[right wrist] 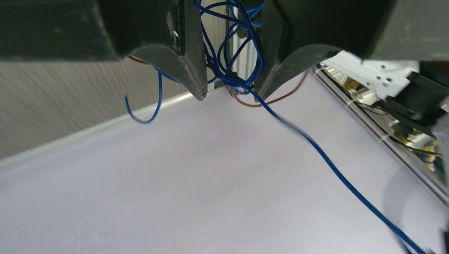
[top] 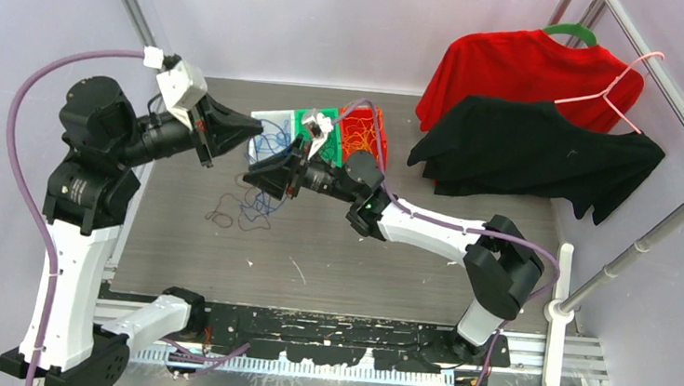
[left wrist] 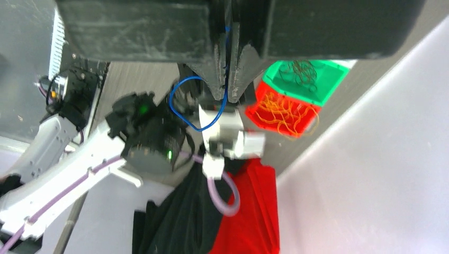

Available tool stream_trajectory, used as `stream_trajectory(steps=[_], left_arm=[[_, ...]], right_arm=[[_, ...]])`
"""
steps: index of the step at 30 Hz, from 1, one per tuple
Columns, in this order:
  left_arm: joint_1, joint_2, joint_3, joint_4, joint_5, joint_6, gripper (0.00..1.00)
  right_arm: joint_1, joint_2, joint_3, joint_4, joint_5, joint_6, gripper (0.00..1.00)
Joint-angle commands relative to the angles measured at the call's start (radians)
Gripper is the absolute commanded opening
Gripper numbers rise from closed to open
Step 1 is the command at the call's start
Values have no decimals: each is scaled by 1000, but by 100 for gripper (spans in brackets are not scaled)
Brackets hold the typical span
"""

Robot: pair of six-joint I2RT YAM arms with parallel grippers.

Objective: Untangle the cables
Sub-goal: Untie the cable.

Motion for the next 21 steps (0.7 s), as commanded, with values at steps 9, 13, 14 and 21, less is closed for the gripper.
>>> stream_trajectory(steps=[9, 13, 14, 21], left_arm=[[1, 133, 363, 189, -16, -113, 0], [-1, 165, 451, 227, -68, -93, 0], [-1, 168, 463, 246, -84, -85, 0], [0, 147, 438, 230, -89, -55, 0]], right_arm=[[9, -49, -190, -124, 171, -275, 43], [8, -63, -238, -155, 208, -318, 43], [9, -67, -254, -155, 222, -325, 41], [9, -145, -356, -156, 293, -336, 38]])
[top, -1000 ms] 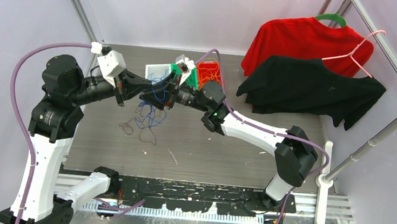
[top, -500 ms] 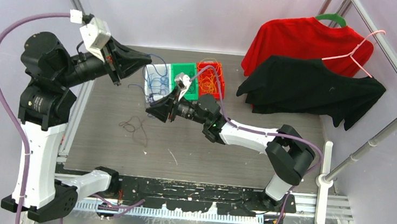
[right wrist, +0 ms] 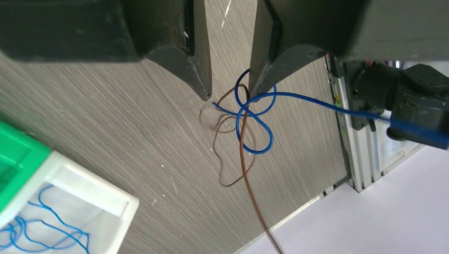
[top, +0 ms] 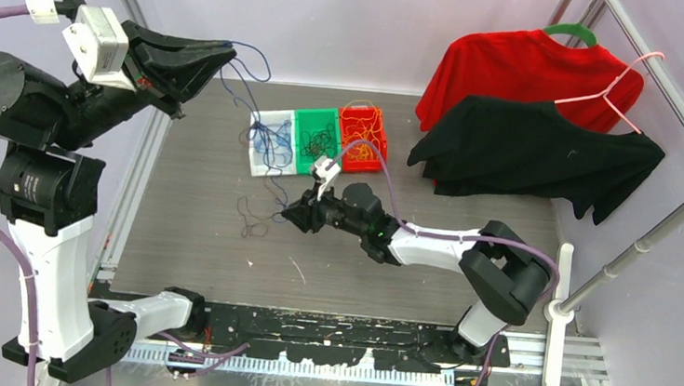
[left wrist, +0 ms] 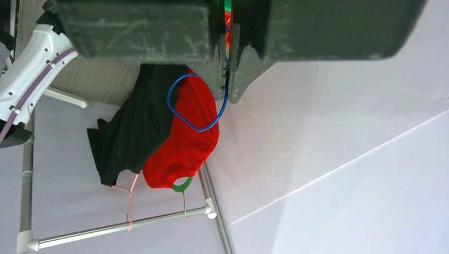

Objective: Untangle the cables
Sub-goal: Untie the cable.

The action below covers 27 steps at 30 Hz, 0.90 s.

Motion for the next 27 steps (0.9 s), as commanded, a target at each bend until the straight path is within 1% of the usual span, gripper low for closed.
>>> stream_trajectory(steps=[1, 2, 4, 6, 8, 11, 14, 18, 21, 24, 27], left_arm=[[1, -40, -54, 31, 1, 29, 0], [0, -57, -93, 31, 1, 35, 0], [-1, -83, -149, 16, 8, 54, 0], [0, -101, -195, -5, 14, 76, 0], [0, -115, -234, -15, 14, 83, 0], [-1, -126, -268, -30, 30, 85, 0], [-1, -127, -281, -42, 45, 84, 0], [0, -122, -273, -58, 66, 79, 0], [0, -123, -269, -70, 79, 70, 0], [0, -124, -273, -78, 86, 69, 0], [-1, -124, -274, -80, 93, 65, 0]], right_arm=[[7, -135, -19, 14, 64, -38, 40], [6, -163, -12, -1, 64, -42, 43], [6, -217, 14, -44, 50, -54, 53], [6, -264, 51, -81, 4, -63, 62], [6, -300, 97, -131, -56, -70, 66], [5, -349, 141, -169, -99, -78, 68], [6, -386, 182, -187, -124, -77, 67], [5, -381, 255, -183, -127, -61, 63], [3, -358, 314, -164, -117, -51, 57], [3, -324, 369, -149, -107, -44, 48], [3, -274, 420, -140, -129, -36, 45]])
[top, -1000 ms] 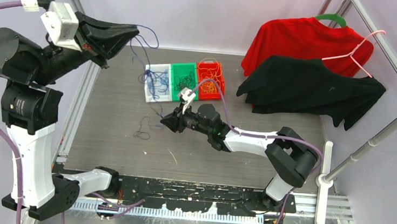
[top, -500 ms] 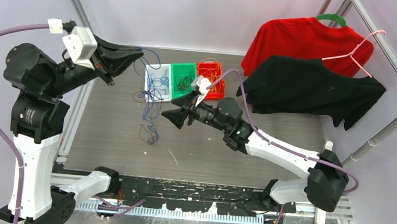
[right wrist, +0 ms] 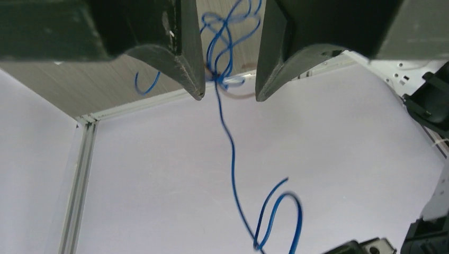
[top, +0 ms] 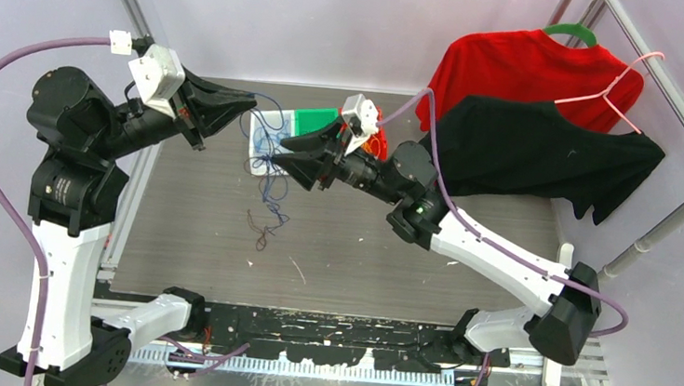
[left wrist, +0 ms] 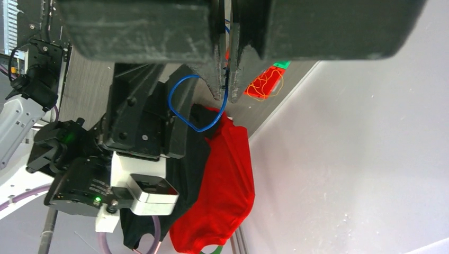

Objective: Untangle the cables
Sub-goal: Untie the cable.

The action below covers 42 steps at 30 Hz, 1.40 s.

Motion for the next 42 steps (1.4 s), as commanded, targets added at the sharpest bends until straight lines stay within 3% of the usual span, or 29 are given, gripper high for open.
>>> stream_trajectory(steps=[1, 4, 8, 12, 18, 25, 32, 42], left_arm=[[-1, -13, 14, 10, 33, -12, 0], [-1, -8, 18, 12, 39, -19, 0], [0, -3, 23, 19, 41, -28, 0], [0, 10, 43, 34, 40, -36, 0], [0, 57, 119, 63, 44, -99, 0], [0, 110, 241, 79, 33, -148, 0], [0, 134, 362, 103, -31, -114, 0], [0, 119, 346, 128, -70, -27, 0]], right_arm=[[4, 74, 101, 47, -27, 22, 44], [5, 129, 137, 63, -23, 48, 41], [9, 176, 145, 136, -8, 95, 18], [33, 210, 117, 156, -14, 116, 15], [60, 281, 61, 165, 4, 112, 15], [60, 326, 32, 60, 26, -3, 18], [58, 296, -136, 51, 110, -84, 26], [43, 214, -209, 50, 156, -98, 29]])
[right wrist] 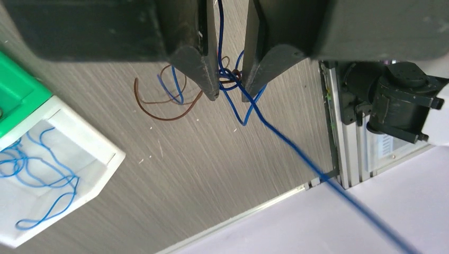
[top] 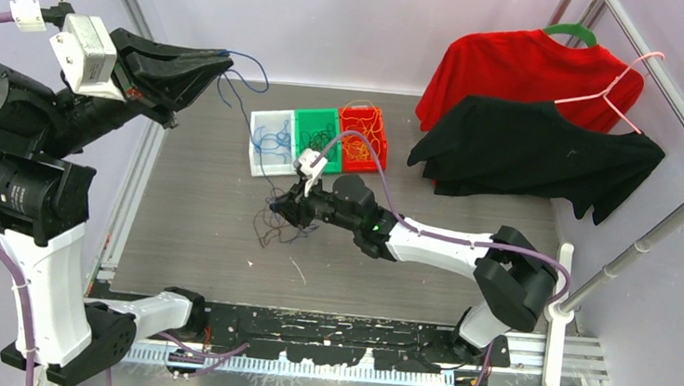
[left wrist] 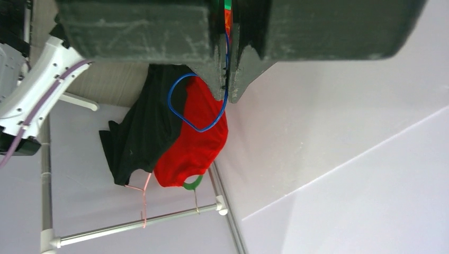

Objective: Untangle the cables
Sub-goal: Untie the cable.

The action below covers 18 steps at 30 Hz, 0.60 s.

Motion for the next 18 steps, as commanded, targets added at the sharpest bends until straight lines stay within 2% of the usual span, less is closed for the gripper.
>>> stream_trajectory(steps=[1, 4, 12, 18], left_arm=[[1, 10, 29, 99, -64, 75, 0], [0, 26, 69, 124, -112, 127, 0], [1, 132, 256, 374, -388, 230, 0], [1, 135, 225, 485, -495, 339, 0]], right_arm=[[-11, -65, 1, 18, 33, -35, 30], [-12, -57, -4, 16, 32, -38, 31], [-21, -47, -122, 12, 93, -103, 35], [-47, -85, -229, 50, 121, -83, 36]])
